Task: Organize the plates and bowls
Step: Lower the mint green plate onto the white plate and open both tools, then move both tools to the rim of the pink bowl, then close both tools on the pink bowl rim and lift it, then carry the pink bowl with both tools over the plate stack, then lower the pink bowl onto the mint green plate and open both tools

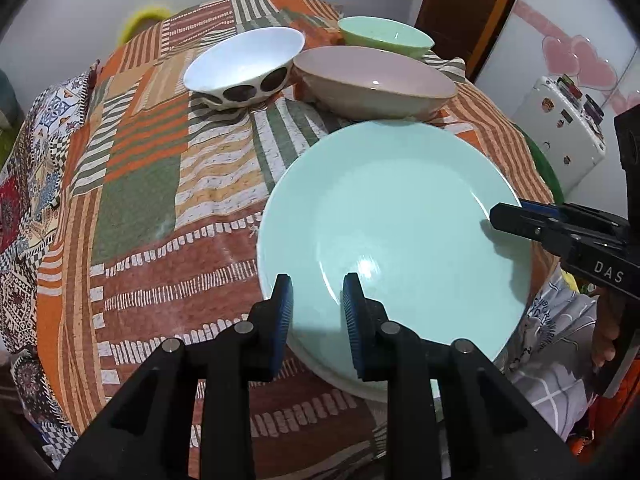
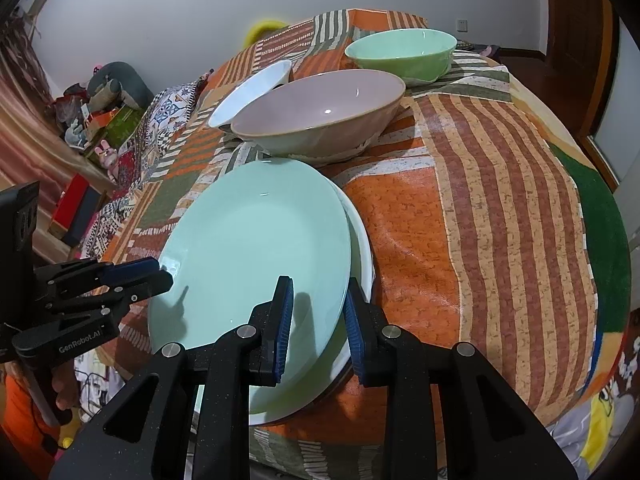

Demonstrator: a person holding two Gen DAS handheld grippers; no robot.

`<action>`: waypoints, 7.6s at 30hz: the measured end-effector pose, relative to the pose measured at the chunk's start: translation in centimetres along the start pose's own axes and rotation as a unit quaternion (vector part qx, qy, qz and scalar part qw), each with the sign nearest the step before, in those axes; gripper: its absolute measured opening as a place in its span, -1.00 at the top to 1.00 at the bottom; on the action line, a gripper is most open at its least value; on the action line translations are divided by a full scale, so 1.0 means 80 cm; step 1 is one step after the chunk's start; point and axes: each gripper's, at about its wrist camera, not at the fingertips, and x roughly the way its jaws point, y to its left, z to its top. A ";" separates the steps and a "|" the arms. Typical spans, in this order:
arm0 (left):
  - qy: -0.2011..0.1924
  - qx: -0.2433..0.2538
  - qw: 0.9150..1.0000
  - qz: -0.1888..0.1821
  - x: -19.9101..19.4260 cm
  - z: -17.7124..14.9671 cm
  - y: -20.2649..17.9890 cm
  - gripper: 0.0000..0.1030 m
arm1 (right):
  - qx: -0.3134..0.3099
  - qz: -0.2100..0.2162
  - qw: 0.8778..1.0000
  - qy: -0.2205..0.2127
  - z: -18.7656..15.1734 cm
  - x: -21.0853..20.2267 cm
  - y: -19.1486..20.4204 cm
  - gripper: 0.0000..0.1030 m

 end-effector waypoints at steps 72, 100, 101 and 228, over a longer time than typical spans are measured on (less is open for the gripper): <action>-0.059 -0.054 0.996 -0.035 0.094 0.186 0.020 0.53 | 0.030 -0.008 0.999 -0.041 0.136 0.056 -0.071 0.58; -0.088 -0.047 0.995 -0.030 0.016 0.163 0.004 0.54 | 0.001 -0.017 0.996 -0.093 0.135 -0.008 -0.029 0.58; -0.091 -0.047 0.994 -0.029 0.010 0.160 0.004 0.54 | 0.000 -0.016 0.995 -0.095 0.135 -0.011 -0.027 0.58; -0.177 -0.142 0.969 0.097 -0.163 -0.034 0.154 0.09 | -0.115 0.068 0.988 -0.077 0.085 0.002 0.136 0.06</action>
